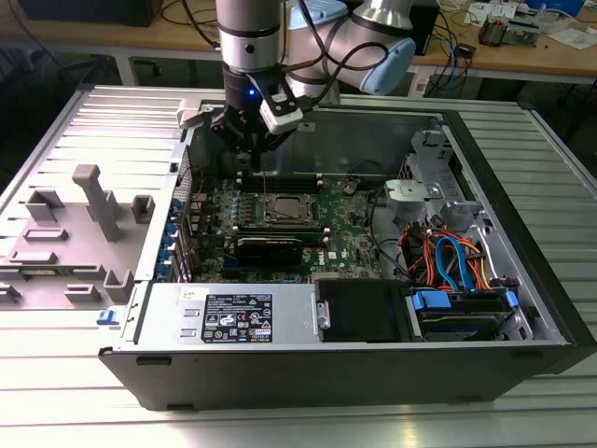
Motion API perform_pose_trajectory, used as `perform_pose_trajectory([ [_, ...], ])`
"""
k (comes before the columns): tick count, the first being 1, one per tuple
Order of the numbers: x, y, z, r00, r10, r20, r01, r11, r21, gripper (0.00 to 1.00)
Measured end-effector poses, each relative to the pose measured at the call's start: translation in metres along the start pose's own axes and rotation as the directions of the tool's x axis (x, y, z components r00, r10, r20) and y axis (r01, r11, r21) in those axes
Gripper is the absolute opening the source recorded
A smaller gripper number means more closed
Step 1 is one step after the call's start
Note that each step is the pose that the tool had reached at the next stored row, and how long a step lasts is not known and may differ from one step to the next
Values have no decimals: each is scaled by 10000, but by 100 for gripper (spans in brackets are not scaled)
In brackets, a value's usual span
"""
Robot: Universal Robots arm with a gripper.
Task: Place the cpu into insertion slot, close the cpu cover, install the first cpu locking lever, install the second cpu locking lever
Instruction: 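Install the first cpu locking lever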
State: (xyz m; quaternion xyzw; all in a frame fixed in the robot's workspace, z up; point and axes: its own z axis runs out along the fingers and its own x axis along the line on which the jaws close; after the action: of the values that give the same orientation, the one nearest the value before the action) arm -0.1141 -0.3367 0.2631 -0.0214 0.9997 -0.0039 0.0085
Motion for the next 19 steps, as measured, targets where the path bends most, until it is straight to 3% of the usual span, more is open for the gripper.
perform_pose_trajectory([
  [8, -198, 11, 49, 10000, 2, 2, -2, 10000, 0, 11],
  [12, -243, 9, 69, 10000, 18, -1, -18, 10000, 2, 11],
  [19, -246, 9, 71, 10000, 18, 0, -18, 10000, 2, 11],
])
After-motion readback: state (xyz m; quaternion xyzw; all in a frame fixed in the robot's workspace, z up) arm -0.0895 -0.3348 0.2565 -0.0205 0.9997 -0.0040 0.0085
